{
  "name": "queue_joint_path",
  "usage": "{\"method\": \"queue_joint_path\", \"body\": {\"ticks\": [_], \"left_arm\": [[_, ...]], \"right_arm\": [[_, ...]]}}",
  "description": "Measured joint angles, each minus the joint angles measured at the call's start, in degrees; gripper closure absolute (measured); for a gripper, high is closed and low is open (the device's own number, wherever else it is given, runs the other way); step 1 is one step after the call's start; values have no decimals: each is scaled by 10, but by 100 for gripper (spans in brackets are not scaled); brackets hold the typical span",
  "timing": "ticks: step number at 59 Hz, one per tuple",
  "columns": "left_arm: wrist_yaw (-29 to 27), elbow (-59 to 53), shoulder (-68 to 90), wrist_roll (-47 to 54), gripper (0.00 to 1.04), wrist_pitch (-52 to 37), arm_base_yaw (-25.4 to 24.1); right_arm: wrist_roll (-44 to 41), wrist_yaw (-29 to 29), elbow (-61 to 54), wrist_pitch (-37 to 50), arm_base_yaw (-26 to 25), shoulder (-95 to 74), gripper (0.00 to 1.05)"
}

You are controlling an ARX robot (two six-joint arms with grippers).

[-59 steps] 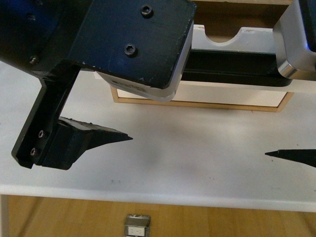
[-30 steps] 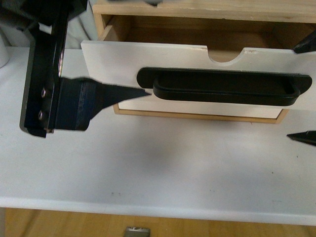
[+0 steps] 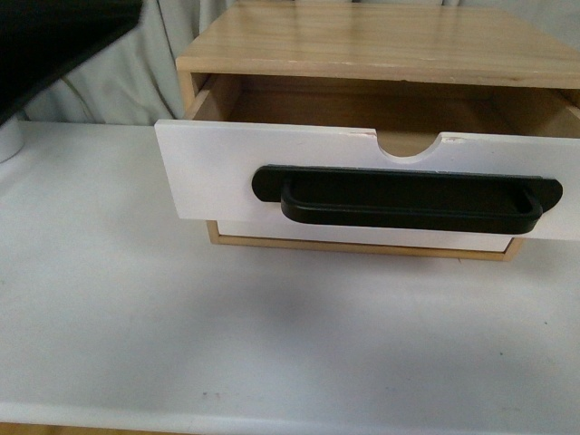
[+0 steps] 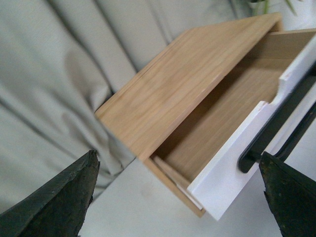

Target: Pull drawer

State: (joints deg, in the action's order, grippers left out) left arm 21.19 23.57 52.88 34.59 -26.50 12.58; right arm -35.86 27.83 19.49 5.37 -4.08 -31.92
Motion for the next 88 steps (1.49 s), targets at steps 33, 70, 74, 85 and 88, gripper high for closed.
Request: {"method": "queue_joint_path", "body": {"ticks": [33, 70, 74, 85, 88], "left_arm": [[-67, -181, -400, -317, 7, 206, -168], [-212, -209, -504, -343, 92, 267, -128], [-212, -224, -520, -346, 101, 266, -128], [-212, -230, -527, -346, 101, 267, -128], [-212, -230, -527, -346, 101, 267, -128]], "right_arm": [[256, -246, -103, -51, 9, 245, 9], [349, -277, -149, -62, 38, 279, 92], [348, -276, -153, -62, 38, 283, 104], [351, -276, -164, -59, 38, 291, 104], [351, -276, -167, -59, 38, 295, 104]]}}
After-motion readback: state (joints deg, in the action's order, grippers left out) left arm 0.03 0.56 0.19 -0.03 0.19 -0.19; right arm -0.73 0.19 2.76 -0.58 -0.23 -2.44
